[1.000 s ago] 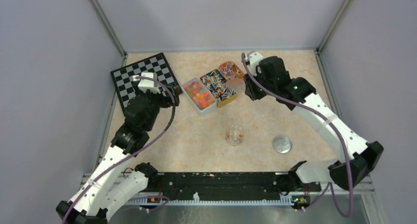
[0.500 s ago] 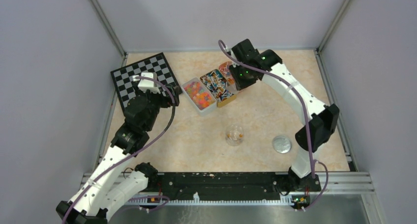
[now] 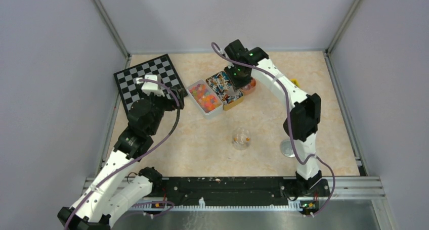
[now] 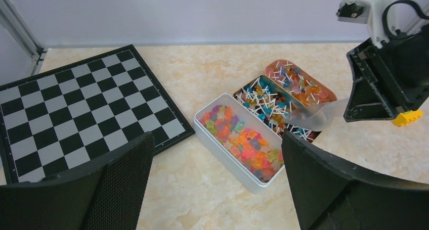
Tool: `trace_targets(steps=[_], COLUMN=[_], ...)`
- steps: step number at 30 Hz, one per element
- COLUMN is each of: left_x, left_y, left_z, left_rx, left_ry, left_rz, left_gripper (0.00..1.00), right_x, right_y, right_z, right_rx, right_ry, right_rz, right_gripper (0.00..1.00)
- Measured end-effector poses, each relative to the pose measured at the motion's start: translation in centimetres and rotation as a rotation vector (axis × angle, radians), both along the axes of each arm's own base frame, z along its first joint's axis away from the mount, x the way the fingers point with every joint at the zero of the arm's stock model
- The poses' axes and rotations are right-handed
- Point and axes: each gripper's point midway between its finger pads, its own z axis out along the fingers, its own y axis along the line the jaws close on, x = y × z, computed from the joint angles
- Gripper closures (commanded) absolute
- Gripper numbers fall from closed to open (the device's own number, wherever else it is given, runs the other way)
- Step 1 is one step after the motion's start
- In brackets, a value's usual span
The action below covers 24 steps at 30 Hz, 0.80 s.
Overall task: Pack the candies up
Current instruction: Scoop the fake candies from the storage box.
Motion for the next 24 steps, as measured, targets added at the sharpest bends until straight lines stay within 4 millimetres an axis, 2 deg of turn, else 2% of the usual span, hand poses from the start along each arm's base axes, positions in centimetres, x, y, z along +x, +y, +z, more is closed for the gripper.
trace_targets(steps=[8,17,24], left_x=[0.0,0.0,0.0], left_y=[0.0,0.0,0.0], left_z=[0.0,-0.1,-0.1], left_rx=[0.000,0.000,0.001], left_ry=[0.001,0.001,0.001], left_rz=[0.002,0.002,0.002], left_gripper=[0.01,0.01,0.01], right_x=[0.4,0.9,0.4], right_y=[-0.2,0.1,-0.1], right_z=[-3.2,-3.8,-7.3], right_rx=[-0.069,-0.067,-0.080], right_ry=[0.054,0.035,0.061], right_rz=[-0.010,-0.003,-0.003], right_gripper=[1.00,1.00,1.00])
